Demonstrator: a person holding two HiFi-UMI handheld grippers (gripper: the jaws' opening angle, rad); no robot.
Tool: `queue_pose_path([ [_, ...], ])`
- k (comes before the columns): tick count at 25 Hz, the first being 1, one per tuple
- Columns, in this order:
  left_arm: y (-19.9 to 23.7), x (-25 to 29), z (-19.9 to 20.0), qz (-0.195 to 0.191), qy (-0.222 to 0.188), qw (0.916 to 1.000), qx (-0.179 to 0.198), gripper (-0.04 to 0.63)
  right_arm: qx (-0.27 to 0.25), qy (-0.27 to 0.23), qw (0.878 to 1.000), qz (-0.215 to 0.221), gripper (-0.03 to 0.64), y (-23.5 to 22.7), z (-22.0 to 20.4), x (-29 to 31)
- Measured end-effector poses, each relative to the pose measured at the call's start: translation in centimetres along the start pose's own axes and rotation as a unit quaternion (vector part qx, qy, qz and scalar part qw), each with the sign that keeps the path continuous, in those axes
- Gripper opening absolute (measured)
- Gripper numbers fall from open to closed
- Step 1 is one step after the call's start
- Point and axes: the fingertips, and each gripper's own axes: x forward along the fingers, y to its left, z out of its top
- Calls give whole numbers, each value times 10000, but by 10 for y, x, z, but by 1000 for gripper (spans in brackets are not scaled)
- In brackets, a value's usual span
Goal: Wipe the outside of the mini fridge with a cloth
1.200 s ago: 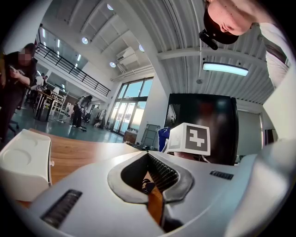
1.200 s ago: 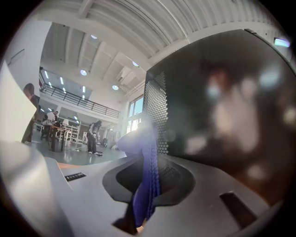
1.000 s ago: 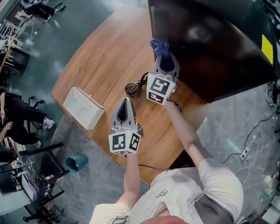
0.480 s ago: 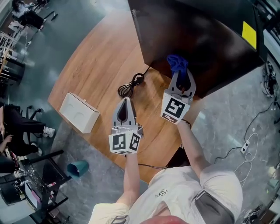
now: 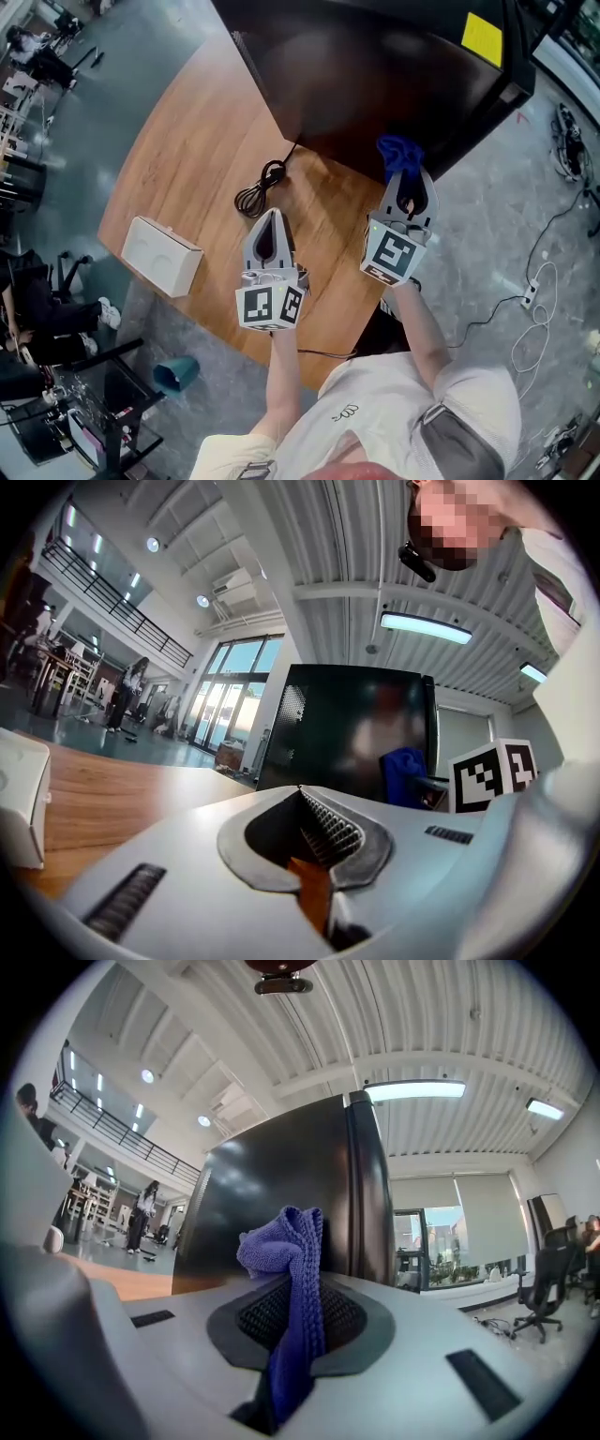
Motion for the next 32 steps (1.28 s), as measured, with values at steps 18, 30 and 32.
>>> queue_pose_path([
  [18, -28, 1, 2, -247, -15, 9997, 48, 5, -104, 71, 9972, -733, 61, -72, -2, -26],
  [30, -18, 6, -5, -102, -56, 9999, -89, 5, 835, 7, 9958, 368, 61, 30, 13, -24],
  [32, -10, 3, -6, -30, -74, 9999, -106, 5, 952, 35, 9942, 502, 61, 48, 13, -14],
])
